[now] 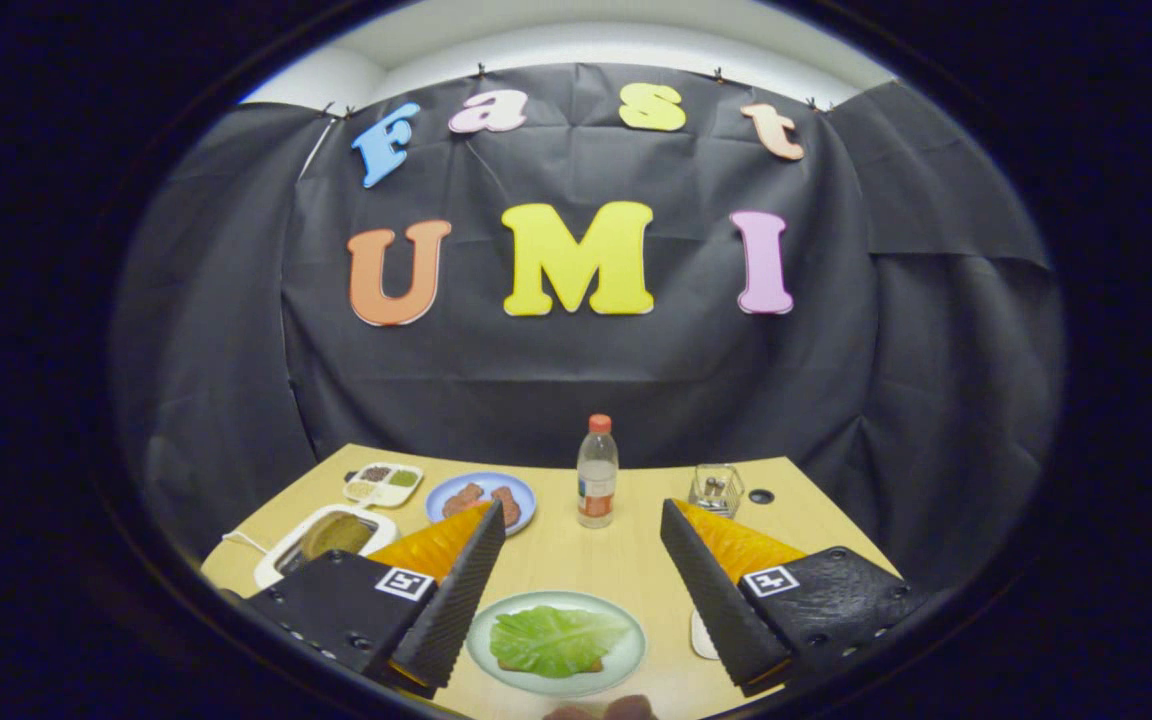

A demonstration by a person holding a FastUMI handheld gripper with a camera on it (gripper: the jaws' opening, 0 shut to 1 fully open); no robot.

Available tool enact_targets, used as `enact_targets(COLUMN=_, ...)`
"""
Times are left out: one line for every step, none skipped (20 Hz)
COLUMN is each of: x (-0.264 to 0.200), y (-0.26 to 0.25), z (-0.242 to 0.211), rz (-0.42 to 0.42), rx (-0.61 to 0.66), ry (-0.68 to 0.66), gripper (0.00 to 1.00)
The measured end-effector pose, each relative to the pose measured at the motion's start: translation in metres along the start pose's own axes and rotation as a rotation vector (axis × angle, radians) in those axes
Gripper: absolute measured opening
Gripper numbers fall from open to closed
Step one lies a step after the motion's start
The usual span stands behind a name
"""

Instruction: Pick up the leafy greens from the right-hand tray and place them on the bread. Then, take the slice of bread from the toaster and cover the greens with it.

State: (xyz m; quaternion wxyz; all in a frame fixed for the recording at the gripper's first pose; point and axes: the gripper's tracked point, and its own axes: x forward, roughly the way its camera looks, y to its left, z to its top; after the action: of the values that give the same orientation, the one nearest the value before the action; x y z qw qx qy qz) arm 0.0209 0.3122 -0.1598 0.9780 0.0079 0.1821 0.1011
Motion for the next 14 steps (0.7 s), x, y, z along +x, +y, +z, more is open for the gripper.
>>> enact_targets(x=-0.006, y=0.015, z=0.004, rz=0.018, rx=0.003, ry=-0.001, gripper=0.96)
enact_targets(x=-0.012, y=0.03, z=0.007, rz=0.034, rx=0.008, ry=0.0, gripper=0.96)
enact_targets(x=-0.019, y=0.046, z=0.011, rz=0.051, rx=0.017, ry=-0.005, gripper=0.96)
enact_targets(x=-0.023, y=0.064, z=0.013, rz=0.068, rx=0.028, ry=-0.008, gripper=0.96)
enact_targets(x=-0.027, y=0.083, z=0.011, rz=0.089, rx=0.034, ry=-0.004, gripper=0.96)
enact_targets(x=-0.026, y=0.104, z=0.006, rz=0.121, rx=0.028, ry=0.015, gripper=0.96)
enact_targets(x=-0.028, y=0.124, z=0.0, rz=0.148, rx=0.017, ry=0.034, gripper=0.96)
enact_targets(x=-0.03, y=0.142, z=-0.007, rz=0.165, rx=0.016, ry=0.049, gripper=0.96)
enact_targets(x=-0.03, y=0.157, z=-0.012, rz=0.174, rx=0.02, ry=0.058, gripper=0.96)
enact_targets(x=-0.028, y=0.17, z=-0.019, rz=0.18, rx=0.024, ry=0.069, gripper=0.96)
enact_targets(x=-0.025, y=0.182, z=-0.026, rz=0.181, rx=0.026, ry=0.084, gripper=0.96)
enact_targets(x=-0.019, y=0.192, z=-0.035, rz=0.176, rx=0.029, ry=0.099, gripper=0.96)
enact_targets(x=-0.013, y=0.2, z=-0.043, rz=0.17, rx=0.034, ry=0.122, gripper=0.96)
enact_targets(x=-0.006, y=0.206, z=-0.054, rz=0.158, rx=0.039, ry=0.144, gripper=0.96)
